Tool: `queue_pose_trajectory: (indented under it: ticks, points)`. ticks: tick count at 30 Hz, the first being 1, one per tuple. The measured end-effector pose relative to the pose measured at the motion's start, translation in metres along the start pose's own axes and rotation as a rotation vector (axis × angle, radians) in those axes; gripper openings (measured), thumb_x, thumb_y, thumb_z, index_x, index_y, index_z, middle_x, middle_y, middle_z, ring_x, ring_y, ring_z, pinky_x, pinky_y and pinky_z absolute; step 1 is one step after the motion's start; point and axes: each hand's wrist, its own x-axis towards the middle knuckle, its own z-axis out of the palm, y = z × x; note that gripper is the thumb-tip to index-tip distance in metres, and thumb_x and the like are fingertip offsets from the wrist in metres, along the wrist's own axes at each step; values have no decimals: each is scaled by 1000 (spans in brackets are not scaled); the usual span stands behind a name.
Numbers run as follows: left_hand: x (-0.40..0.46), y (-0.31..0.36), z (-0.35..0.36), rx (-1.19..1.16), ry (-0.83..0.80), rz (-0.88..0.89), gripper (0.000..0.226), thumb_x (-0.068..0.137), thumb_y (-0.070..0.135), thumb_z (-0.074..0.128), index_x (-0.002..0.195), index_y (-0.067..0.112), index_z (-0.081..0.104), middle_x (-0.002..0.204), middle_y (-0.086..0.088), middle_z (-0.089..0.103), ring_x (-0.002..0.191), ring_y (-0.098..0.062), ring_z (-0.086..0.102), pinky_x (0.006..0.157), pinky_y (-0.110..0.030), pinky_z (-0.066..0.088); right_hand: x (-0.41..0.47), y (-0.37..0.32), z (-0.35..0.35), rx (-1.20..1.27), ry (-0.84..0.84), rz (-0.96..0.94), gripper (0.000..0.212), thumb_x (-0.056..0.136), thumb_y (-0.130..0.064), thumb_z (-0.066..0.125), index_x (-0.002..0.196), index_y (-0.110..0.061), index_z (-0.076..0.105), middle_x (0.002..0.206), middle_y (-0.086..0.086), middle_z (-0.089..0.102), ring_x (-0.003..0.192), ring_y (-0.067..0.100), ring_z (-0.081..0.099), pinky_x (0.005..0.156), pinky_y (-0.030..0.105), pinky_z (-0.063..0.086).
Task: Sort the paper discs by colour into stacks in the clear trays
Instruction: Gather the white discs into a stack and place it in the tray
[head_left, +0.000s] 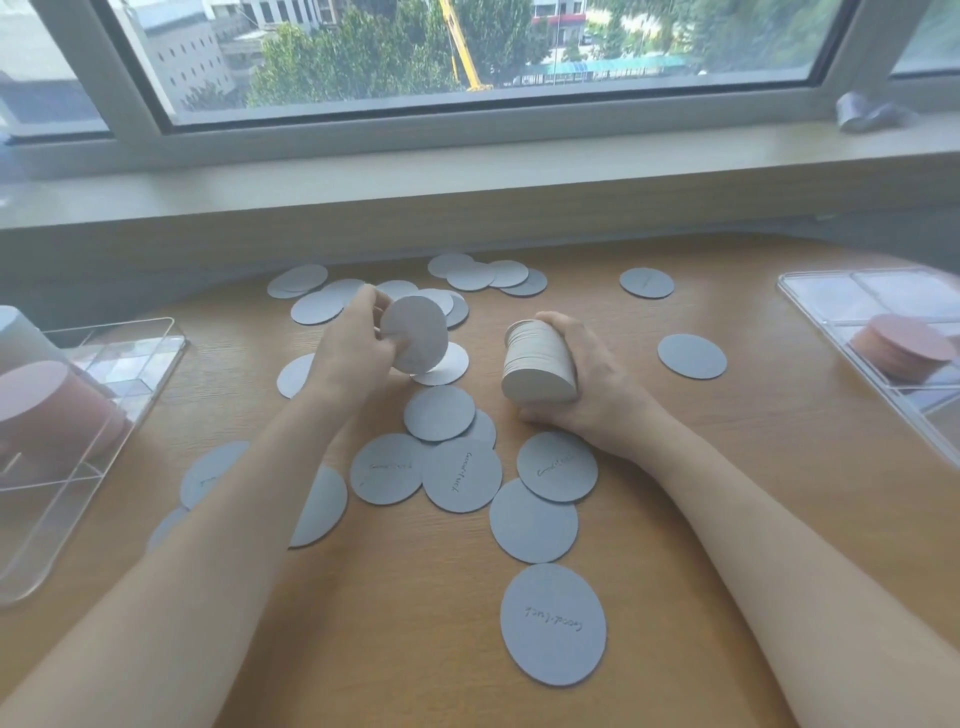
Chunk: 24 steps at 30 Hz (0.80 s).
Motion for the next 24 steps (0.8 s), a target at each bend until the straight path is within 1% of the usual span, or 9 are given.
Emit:
queue_pose_trajectory:
  ticks: [2,5,9,11,13,16,18,21,24]
  points:
    - [-6,3,-3,-17,30,57,21,93,7,60,105,21,50,100,6,66,86,-17,63,72,-33,46,0,0,0,-8,1,2,99,68,-33,89,147,-34,29,140,-11,40,123,3,39,102,23,30]
    - [-17,13,-12,-159,8,113,19,93,6,60,103,21,54,97,5,69,81,-13,61,80,-39,49,0,-1,0,-23,-3,10,104,69,-34,89,151,-32,24,145,-10,37,128,5,37,106,25,30]
    - [-37,27,-12,-275,-285,206,18,93,8,63,103,20,55,101,-5,73,96,-27,67,85,-44,50,1,-2,0,-46,-5,25,112,68,-33,89,154,-29,19,151,-7,34,137,8,31,113,28,26]
    - [-46,31,0,-206,-342,227,18,90,8,64,101,20,57,97,-1,72,97,-23,67,87,-42,52,1,-2,0,-58,-5,26,115,67,-34,90,155,-26,17,153,-5,32,139,9,28,114,28,25]
    - [-53,33,17,-139,-286,241,18,89,6,65,95,22,57,93,4,70,94,-16,66,85,-41,54,2,-2,0,-68,-6,32,121,63,-37,92,156,-25,16,155,-4,30,141,11,27,113,27,23]
    - [-63,31,41,-99,-154,227,19,89,7,65,94,23,55,98,1,66,91,-16,65,69,-29,52,2,-3,-2,-78,-24,33,128,58,-38,94,157,-25,13,157,-4,26,143,10,23,114,26,22]
    - [-66,29,53,-76,-62,266,23,89,6,65,96,24,52,100,4,62,94,-16,62,75,-32,52,1,-4,-4,-74,-51,38,132,56,-38,94,157,-27,10,158,-5,23,144,8,21,115,26,21]
    - [-71,30,66,-20,0,309,36,90,2,59,119,20,49,117,6,56,105,-17,57,91,-39,51,0,-3,-2,-67,-65,47,132,57,-41,93,157,-30,7,159,-7,21,145,8,19,114,26,19]
    - [-75,35,72,75,-127,323,74,91,-5,48,157,11,18,159,-5,28,145,-19,28,117,-23,24,0,-3,1,-80,-33,35,126,63,-38,91,157,-26,8,158,-2,24,146,13,21,117,29,20]
